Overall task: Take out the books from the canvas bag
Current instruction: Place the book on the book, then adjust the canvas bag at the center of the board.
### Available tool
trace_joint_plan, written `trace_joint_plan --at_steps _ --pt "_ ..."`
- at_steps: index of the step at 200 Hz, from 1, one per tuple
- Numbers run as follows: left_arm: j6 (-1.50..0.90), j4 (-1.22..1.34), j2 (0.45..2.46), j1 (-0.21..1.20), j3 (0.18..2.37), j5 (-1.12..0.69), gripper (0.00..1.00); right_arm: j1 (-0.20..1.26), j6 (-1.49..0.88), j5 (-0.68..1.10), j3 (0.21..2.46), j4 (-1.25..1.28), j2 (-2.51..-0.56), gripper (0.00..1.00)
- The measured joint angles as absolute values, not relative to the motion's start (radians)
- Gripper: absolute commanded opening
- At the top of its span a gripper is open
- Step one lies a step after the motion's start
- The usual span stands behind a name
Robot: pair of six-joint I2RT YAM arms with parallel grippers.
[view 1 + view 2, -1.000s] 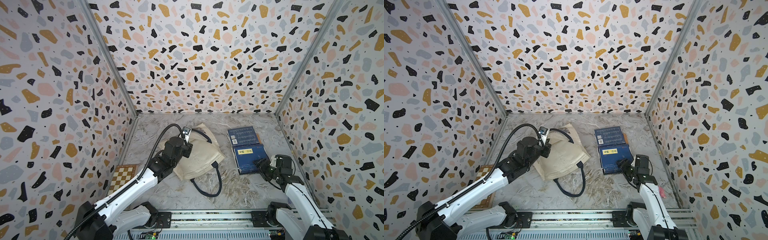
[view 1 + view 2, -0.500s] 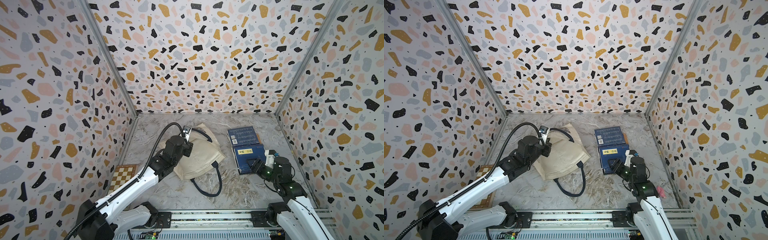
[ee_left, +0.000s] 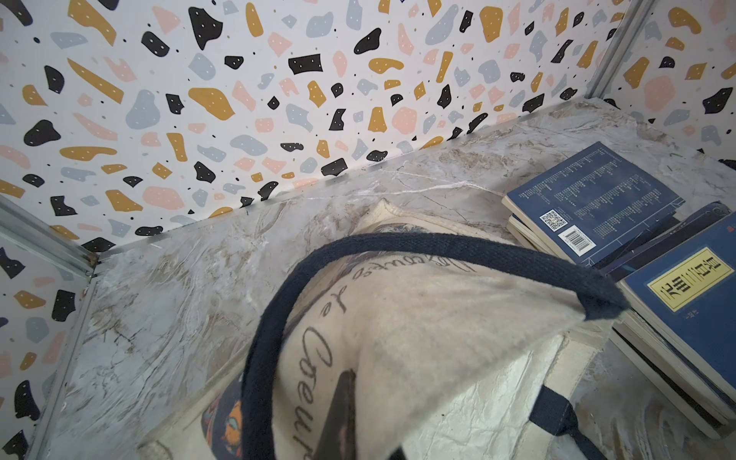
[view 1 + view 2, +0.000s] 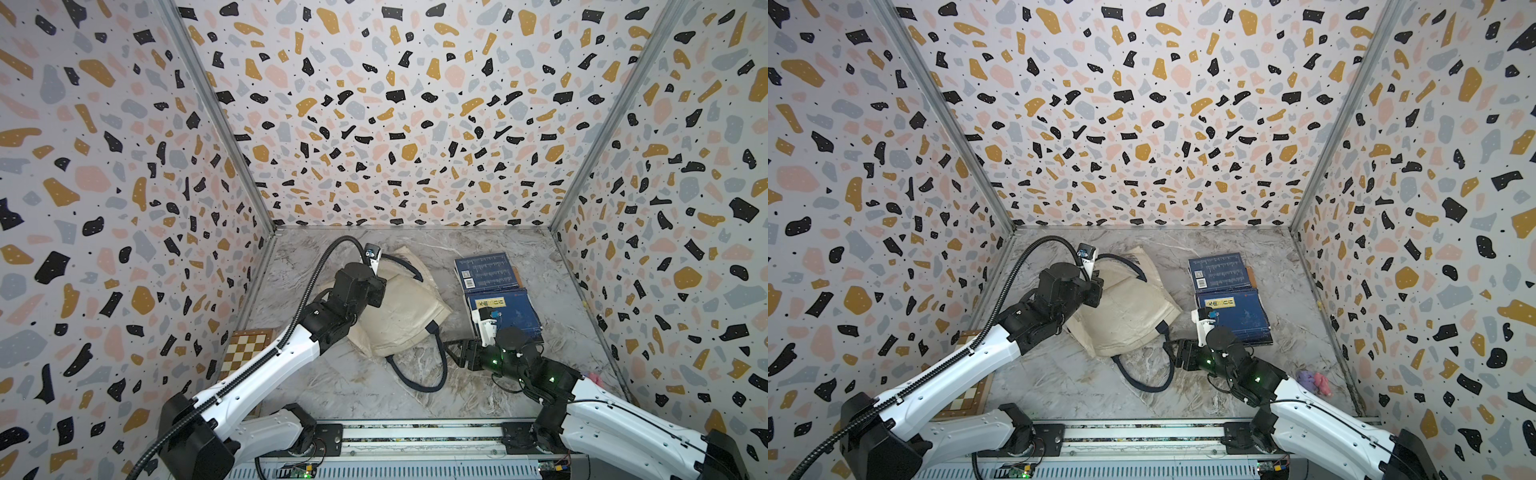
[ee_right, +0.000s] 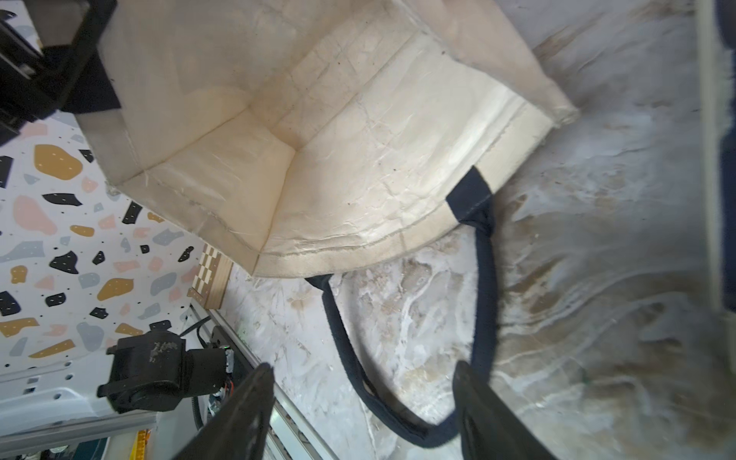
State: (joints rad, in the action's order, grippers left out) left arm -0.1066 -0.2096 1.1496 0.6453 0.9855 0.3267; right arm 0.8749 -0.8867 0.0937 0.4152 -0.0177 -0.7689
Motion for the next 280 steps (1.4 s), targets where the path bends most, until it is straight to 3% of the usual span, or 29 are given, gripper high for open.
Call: trace_joint_plan --at_steps 65,149,221,280 --pt "-0.146 -0.296 1.148 0.645 1.050 0.352 0.00 1.093 -0.986 -0.028 0.403 0.212 -0.967 0.73" --pt "-0.207 -0.374 1.108 0.645 1.088 0.352 0.00 1.101 -1.208 -0.116 0.358 0.340 -1.193 0.75" --pt "-0.271 -0.402 1.053 0.661 1.127 0.341 0.00 1.103 -1.302 -0.064 0.364 0.536 -1.409 0.75" --pt "-0.278 -0.402 1.042 0.699 1.129 0.350 0.00 1.163 -1.335 -0.095 0.399 0.577 -1.398 0.74"
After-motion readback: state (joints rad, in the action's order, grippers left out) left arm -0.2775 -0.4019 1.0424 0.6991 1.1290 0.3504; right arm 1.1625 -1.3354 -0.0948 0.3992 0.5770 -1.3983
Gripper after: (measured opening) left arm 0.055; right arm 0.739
